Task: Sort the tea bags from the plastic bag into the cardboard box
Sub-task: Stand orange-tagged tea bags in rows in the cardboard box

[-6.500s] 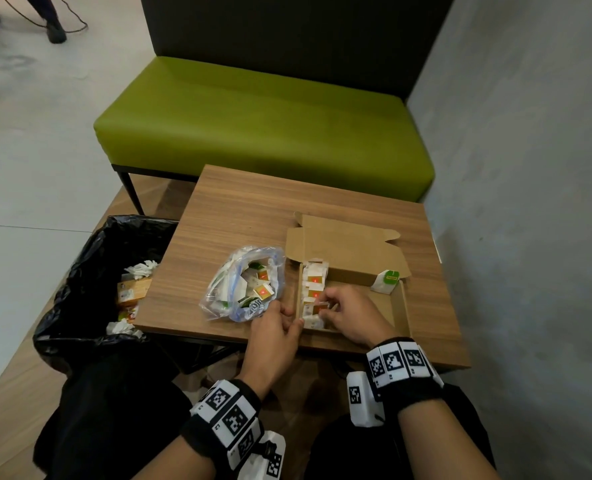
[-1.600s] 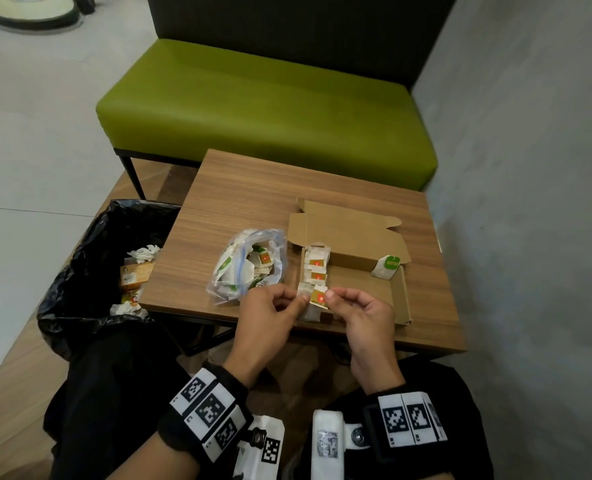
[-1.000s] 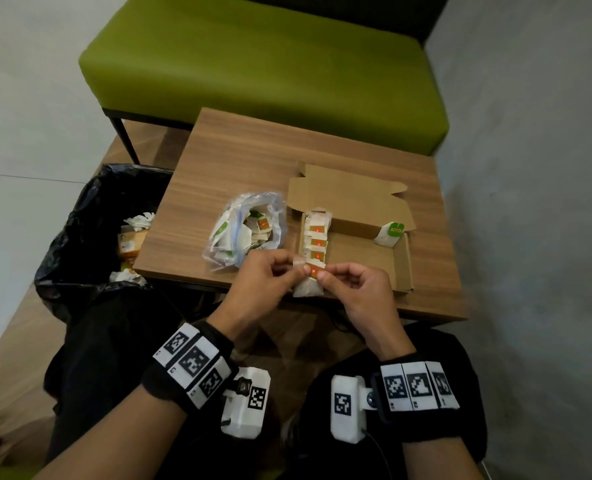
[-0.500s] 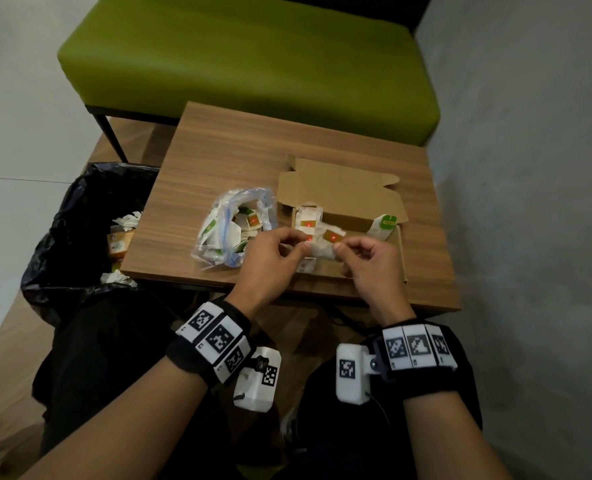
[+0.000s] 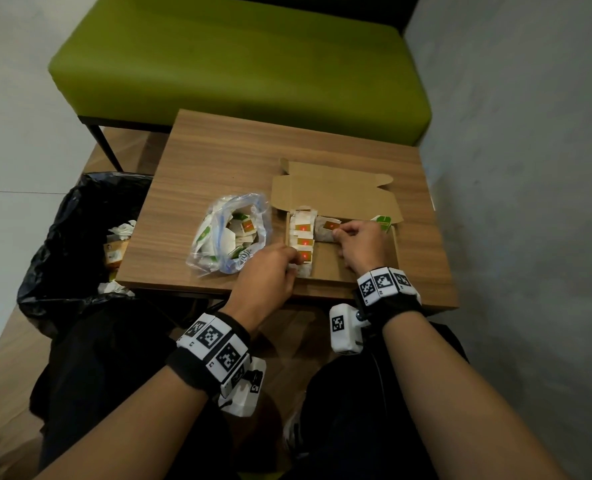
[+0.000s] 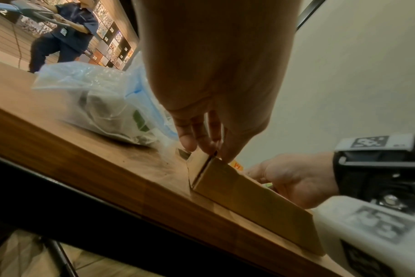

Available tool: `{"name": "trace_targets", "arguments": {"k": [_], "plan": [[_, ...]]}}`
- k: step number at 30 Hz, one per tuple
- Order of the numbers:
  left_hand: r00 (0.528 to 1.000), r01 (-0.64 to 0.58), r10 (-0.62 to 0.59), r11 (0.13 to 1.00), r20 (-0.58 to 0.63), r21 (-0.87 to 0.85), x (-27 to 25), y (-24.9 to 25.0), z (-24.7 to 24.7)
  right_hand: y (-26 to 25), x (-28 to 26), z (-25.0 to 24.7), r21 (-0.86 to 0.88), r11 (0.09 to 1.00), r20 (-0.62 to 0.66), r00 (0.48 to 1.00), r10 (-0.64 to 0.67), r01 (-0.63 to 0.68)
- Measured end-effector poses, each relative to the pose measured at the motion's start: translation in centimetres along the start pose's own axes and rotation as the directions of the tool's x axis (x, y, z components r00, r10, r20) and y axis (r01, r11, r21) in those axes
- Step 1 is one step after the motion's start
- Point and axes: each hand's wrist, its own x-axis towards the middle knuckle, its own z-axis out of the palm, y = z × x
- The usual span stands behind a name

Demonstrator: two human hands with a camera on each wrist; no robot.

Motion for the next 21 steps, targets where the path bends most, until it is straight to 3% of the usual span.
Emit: {"name": "trace_targets", "arguments": {"k": [8,17,21], "plan": [[1.000,-0.027,0.027,1.000,-0.005,-0.001,-0.2,-0.1,-0.1,-1.0,-0.6,0.5,-0.033,0.999,-0.158,0.987,0.034,-0.039],[0.997,-0.080,0.080,0.997,-0.004,-0.010,-0.7,0.0,-0.6,-1.2,-1.1,0.4,-0.057,0.998,-0.133,0.991,0.024,-0.032],[0.981,-0.104,0.100,0.994,-0.165,-0.016,-1.0,0.2,-2.3,-0.9,-1.4,-0.5,-0.038,0.999,-0.130,0.992,-0.007,0.002]]}}
